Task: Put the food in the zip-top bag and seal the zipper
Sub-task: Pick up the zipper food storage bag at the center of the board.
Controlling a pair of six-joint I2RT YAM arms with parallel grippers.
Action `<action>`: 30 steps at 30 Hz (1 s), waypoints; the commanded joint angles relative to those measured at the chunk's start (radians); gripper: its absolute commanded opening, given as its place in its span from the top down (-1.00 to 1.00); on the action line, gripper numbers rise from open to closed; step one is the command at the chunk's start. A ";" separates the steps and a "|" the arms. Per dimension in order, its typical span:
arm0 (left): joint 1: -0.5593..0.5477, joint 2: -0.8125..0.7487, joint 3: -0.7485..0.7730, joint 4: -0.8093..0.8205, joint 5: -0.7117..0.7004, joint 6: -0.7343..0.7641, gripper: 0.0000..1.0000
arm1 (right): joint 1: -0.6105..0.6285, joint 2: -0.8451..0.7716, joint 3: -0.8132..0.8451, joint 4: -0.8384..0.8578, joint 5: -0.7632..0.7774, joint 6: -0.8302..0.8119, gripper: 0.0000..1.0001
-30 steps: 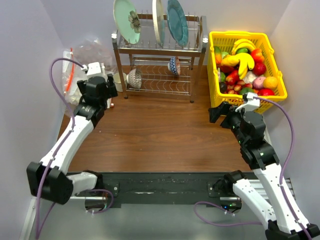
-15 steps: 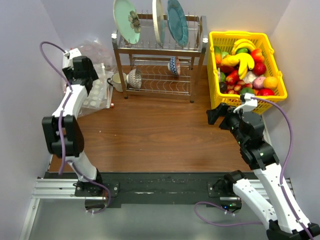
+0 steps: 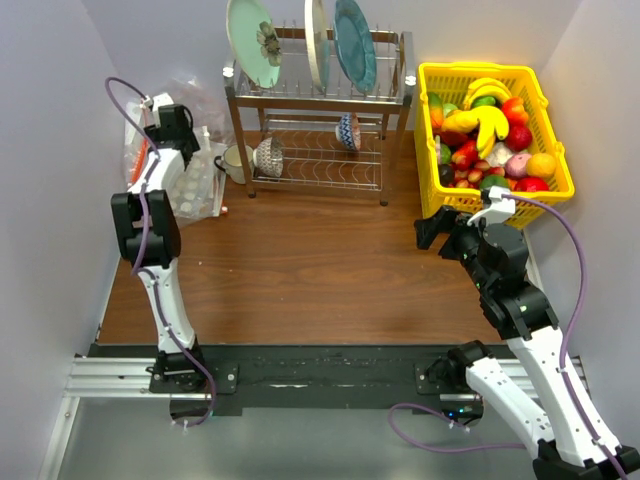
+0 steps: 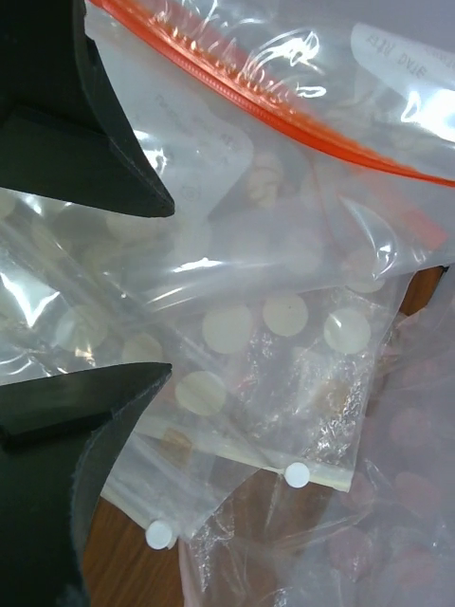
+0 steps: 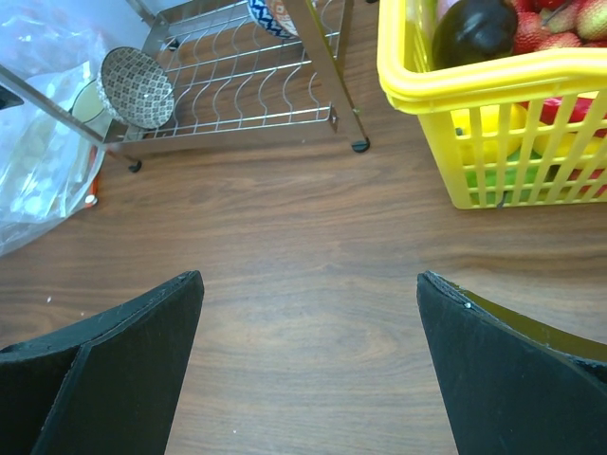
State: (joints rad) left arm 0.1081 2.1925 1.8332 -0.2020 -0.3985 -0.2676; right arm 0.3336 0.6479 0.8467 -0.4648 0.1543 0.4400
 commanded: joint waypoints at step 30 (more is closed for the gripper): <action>-0.002 -0.712 -0.411 0.015 0.102 -0.123 1.00 | 0.004 0.035 0.043 -0.008 -0.010 0.005 -0.96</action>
State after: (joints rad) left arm 0.1085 1.6558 1.5410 -0.1909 -0.4305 -0.3088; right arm 0.3336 0.6842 0.8471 -0.4816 0.1642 0.4324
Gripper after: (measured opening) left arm 0.012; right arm 0.982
